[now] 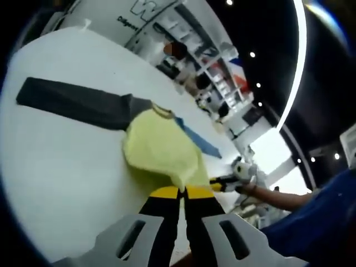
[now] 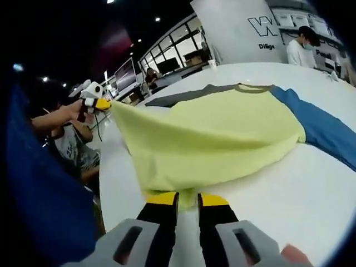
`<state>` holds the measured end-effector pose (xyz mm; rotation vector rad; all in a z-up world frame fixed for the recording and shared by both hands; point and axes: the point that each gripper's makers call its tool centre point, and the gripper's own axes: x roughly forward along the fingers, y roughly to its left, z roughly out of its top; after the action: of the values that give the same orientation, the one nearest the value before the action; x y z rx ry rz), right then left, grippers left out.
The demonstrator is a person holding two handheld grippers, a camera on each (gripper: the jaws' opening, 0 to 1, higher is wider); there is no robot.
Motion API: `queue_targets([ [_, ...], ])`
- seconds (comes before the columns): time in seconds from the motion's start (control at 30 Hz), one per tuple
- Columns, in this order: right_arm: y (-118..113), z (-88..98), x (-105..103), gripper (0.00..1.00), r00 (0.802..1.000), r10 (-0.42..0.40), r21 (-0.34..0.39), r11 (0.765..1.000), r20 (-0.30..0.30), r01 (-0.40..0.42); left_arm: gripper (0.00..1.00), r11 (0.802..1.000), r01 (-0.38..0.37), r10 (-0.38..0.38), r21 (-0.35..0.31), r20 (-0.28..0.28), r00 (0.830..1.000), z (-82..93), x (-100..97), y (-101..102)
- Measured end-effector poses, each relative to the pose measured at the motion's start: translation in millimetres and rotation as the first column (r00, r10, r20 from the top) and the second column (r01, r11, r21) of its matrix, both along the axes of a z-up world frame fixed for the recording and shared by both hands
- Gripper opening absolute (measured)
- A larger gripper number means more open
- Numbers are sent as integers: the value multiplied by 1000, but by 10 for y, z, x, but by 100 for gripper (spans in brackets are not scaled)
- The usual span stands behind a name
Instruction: Fold the garment on the visible template until the final outline fits inside the template.
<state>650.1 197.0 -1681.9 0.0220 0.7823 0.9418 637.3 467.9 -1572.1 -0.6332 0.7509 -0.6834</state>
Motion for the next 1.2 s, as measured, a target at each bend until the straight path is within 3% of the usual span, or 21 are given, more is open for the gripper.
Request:
queue_targets([
  [0.07, 3, -2, -4, 1, 999, 33, -41, 999, 32, -32, 0, 1000, -2, 2, -2, -2, 1000, -2, -2, 2],
  [0.2, -5, -33, -6, 0, 999, 30, -51, 998, 27, -28, 0, 1000, -3, 3, 2, -5, 1000, -12, -3, 8],
  [0.4, -49, 20, -25, 0, 1000, -9, -15, 1000, 1, 9, 0, 1000, 0, 0, 7, -7, 1000, -26, -9, 11],
  [0.6, -285, 157, -119, 0, 994, -102, 43, 994, -23, 103, 0, 1000, 6, -6, 13, -12, 1000, -73, -53, 0],
  [0.8, -534, 305, -232, 0, 959, -282, 156, 946, -43, 285, 0, 1000, 6, -5, 17, -38, 999, -195, -158, -13],
  [1.0, -729, 361, -384, 0, 933, -356, 174, 917, -49, 359, 0, 1000, 13, -11, 23, -64, 998, -302, -262, -32],
  [1.2, -768, 375, -625, 0, 913, -402, 189, 894, -64, 407, 0, 999, 20, -17, 37, -84, 996, -421, -353, -53],
])
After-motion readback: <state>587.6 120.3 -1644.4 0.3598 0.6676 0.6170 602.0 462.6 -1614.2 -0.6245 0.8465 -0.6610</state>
